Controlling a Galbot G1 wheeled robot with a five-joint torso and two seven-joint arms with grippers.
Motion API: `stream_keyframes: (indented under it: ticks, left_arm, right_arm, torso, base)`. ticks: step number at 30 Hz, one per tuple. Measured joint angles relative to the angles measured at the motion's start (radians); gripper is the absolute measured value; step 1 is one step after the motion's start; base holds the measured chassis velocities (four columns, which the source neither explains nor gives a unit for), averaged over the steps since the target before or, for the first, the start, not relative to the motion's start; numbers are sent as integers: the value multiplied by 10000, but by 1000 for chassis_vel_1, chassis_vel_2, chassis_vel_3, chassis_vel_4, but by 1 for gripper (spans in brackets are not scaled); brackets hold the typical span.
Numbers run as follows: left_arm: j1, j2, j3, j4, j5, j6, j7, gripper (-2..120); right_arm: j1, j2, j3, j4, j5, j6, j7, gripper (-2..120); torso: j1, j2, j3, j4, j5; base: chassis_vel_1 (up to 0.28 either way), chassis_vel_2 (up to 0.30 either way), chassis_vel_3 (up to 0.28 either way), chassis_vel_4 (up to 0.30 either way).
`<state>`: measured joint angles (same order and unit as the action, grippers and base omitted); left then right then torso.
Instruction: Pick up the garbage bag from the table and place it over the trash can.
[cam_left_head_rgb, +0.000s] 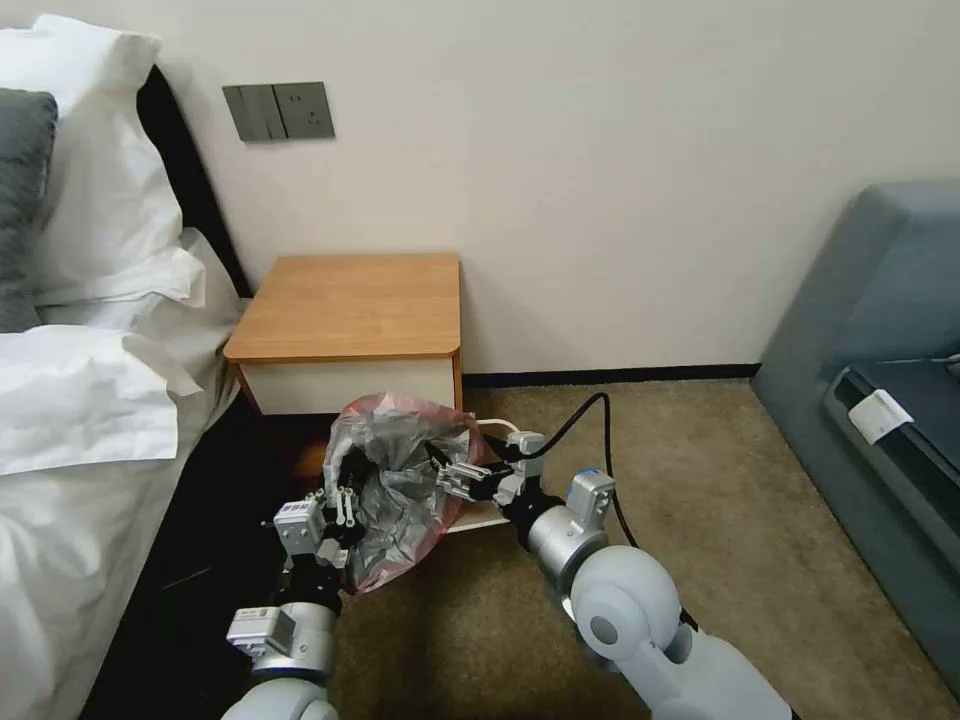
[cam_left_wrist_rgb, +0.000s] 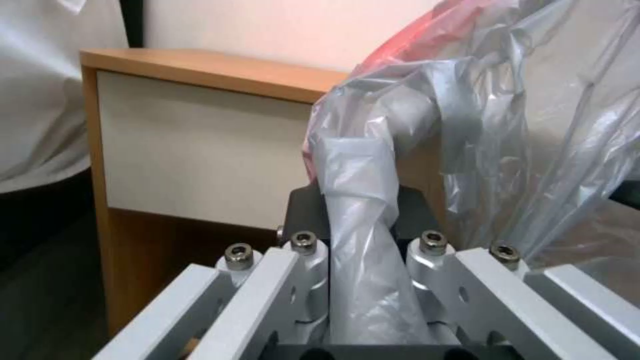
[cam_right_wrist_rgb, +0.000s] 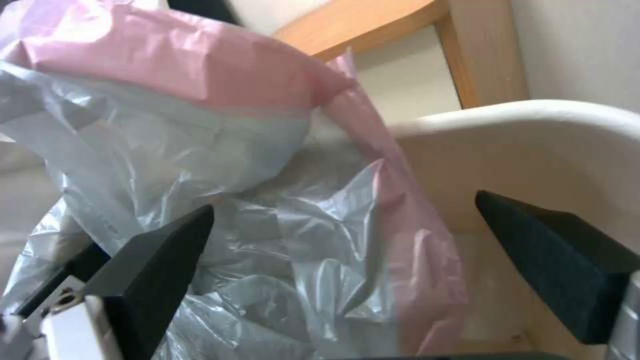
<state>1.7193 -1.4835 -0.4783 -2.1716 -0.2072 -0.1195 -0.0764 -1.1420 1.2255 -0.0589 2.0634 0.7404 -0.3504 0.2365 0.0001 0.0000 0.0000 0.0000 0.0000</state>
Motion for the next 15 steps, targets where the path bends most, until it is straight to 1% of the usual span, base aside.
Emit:
stream_keyframes:
  ticks: [1, 2, 3, 4, 5, 6, 7, 9, 10, 13, 14, 15]
  left_arm:
    - [-2, 3, -2, 0, 0, -4, 7, 11]
    - [-3, 2, -9, -5, -6, -6, 16, 11]
    - [-3, 2, -9, -5, -6, -6, 16, 11]
    - [-3, 3, -14, -12, -9, -7, 17, 11]
    - [-4, -1, -23, -14, -24, -8, 17, 11]
    - [-4, -1, -23, -14, -24, -8, 17, 11]
    - [-4, -2, -27, -14, -42, -8, 16, 11]
    - [-10, -6, -46, -23, -83, -8, 15, 11]
    - [-10, -6, -46, -23, -83, -8, 15, 11]
    - [-13, -16, -53, -49, -103, -8, 10, 11]
    - [-13, -16, -53, -49, -103, -8, 10, 11]
    - [-14, -19, -53, -58, -104, -8, 9, 11]
  right_arm:
    - [14, -6, -8, -41, -22, 4, -43, 96]
    - [-1, -48, -7, -68, -96, 41, -165, 91]
    - [-1, -48, -7, -68, -96, 41, -165, 91]
    - [-22, -71, -3, -71, -132, 63, -232, 86]
    - [-61, -111, 15, -68, -185, 98, -346, 80]
    - [-61, -111, 15, -68, -185, 98, -346, 80]
    - [-87, -135, 21, -61, -219, 115, -398, 76]
    - [-149, -183, 39, -65, -317, 217, -567, 65]
    - [-149, -183, 39, -65, -317, 217, -567, 65]
    - [-201, -191, 76, -135, -412, 318, -720, 52]
    - [-201, -191, 76, -135, -412, 318, -720, 52]
    - [-224, -187, 83, -137, -441, 355, -777, 46]
  torso:
    - [0, 0, 0, 0, 0]
    - [0, 0, 0, 0, 0]
    - [0, 0, 0, 0, 0]
    - [0, 0, 0, 0, 0]
    - [0, 0, -1, 0, 0]
    - [0, 0, -1, 0, 0]
    - [0, 0, 0, 0, 0]
    - [0, 0, 0, 0, 0]
    - [0, 0, 0, 0, 0]
    - [0, 0, 0, 0, 0]
    - [0, 0, 0, 0, 0]
    - [0, 0, -1, 0, 0]
  base:
    - [0, 0, 0, 0]
    - [0, 0, 0, 0]
    - [0, 0, 0, 0]
    - [0, 0, 0, 0]
    - [0, 0, 0, 0]
    - [0, 0, 0, 0]
    - [0, 0, 0, 0]
    - [0, 0, 0, 0]
    - [0, 0, 0, 0]
    - [0, 0, 0, 0]
    - [0, 0, 0, 0]
    - [0, 0, 0, 0]
